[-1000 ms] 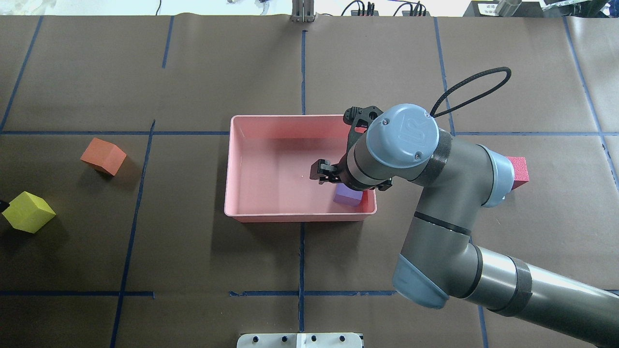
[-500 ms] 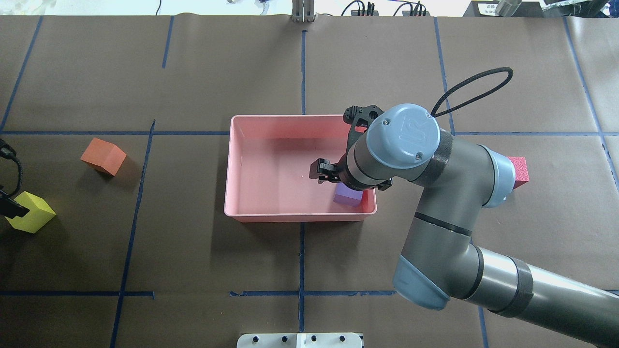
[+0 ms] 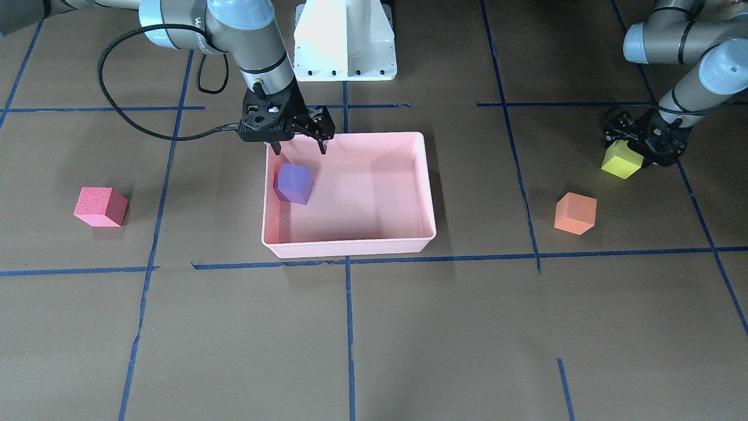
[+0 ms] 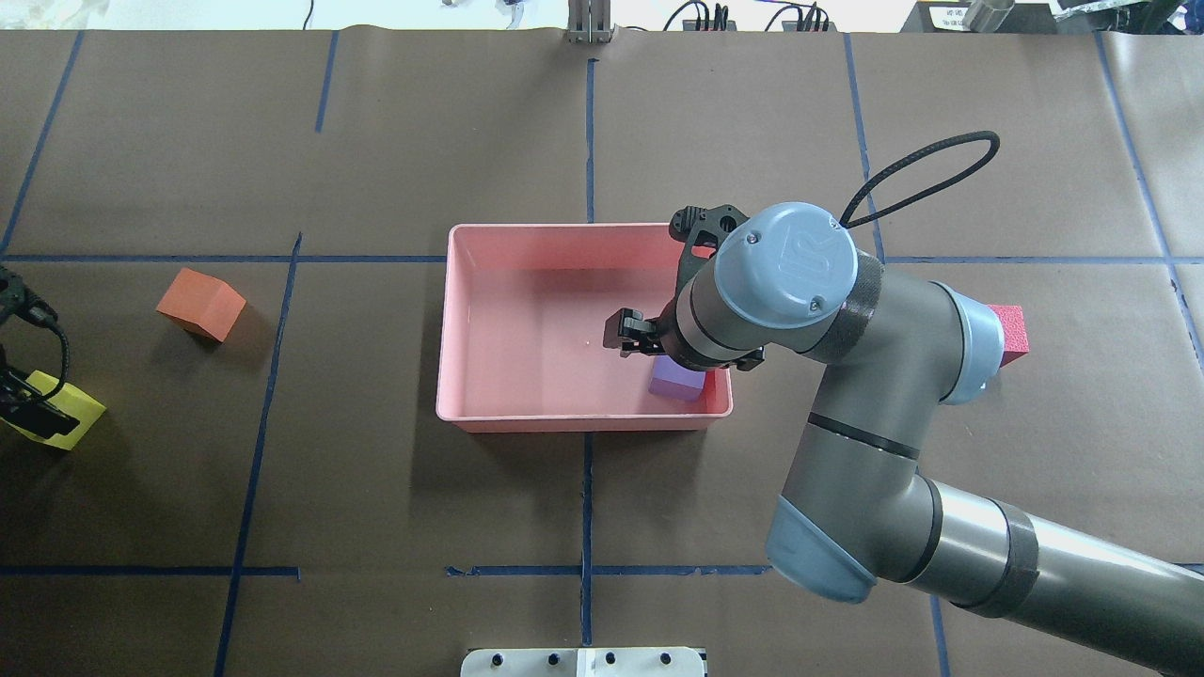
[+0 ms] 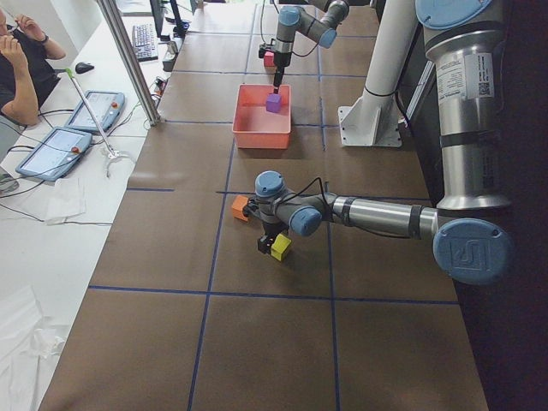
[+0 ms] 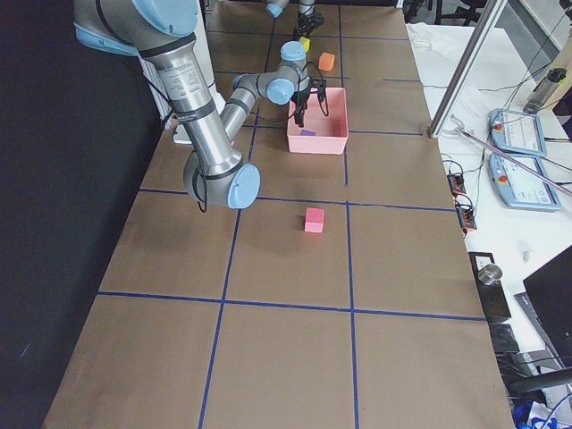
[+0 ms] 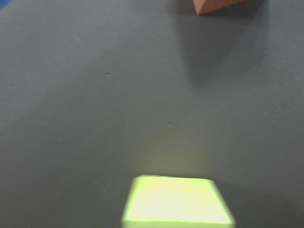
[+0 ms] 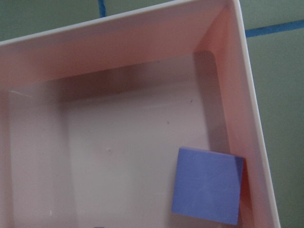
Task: Place blocks into pink bin with both arms
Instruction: 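Release the purple cube in the bin while left gripper reaches yellow cube, then lift the yellow cube with left gripper while right gripper nears pink cube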
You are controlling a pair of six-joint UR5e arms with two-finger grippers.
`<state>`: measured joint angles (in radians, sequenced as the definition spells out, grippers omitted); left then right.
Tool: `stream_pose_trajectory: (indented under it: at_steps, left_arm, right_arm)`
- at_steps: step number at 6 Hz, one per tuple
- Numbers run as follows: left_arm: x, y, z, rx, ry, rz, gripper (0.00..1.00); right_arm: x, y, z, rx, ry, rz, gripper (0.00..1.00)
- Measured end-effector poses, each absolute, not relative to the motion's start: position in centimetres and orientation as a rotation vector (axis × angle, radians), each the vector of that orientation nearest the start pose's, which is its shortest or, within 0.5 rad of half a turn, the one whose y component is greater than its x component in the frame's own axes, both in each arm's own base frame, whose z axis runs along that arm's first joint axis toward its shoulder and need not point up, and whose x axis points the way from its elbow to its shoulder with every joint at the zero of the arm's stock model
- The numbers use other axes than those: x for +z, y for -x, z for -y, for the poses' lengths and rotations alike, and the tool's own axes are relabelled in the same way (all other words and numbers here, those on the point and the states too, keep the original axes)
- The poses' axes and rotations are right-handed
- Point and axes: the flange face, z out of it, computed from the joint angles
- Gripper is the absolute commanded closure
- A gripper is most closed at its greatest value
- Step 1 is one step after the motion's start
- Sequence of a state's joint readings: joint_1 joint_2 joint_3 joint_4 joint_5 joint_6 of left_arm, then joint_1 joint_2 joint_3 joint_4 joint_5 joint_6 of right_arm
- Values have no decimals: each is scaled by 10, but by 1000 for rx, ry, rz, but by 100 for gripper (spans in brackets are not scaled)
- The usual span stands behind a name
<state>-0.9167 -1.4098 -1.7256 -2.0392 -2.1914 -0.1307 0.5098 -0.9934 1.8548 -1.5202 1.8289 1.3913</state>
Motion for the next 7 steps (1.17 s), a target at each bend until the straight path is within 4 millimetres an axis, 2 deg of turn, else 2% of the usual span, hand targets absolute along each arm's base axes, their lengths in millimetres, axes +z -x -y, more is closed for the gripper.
stream_pose_trajectory:
  at_steps: [1,2,3,4,5,6,7]
  left_arm:
    - [617,-220,399,652,-174,-746,24]
    - [624,-222,398,653,-160,-741,52]
    - [627,-225,401,653,-154,-739,77]
    - [622,-231,406,649,-159,-745,88]
    - [609,-236,411,634,-164,-765,90]
    - [587,-241,417,615,-176,-795,93]
    - [553,-248,429,571,-186,-824,91]
  right_arm:
    - [200,492,399,188,-82,938,0]
    - [199,490,399,189,-84,941,0]
    - [196,480,401,194,-91,952,0]
    - [197,457,400,203,-103,966,0]
    - [206,431,396,212,-113,971,0]
    - [218,409,391,222,-118,970,0]
    - [231,386,385,234,-121,964,0]
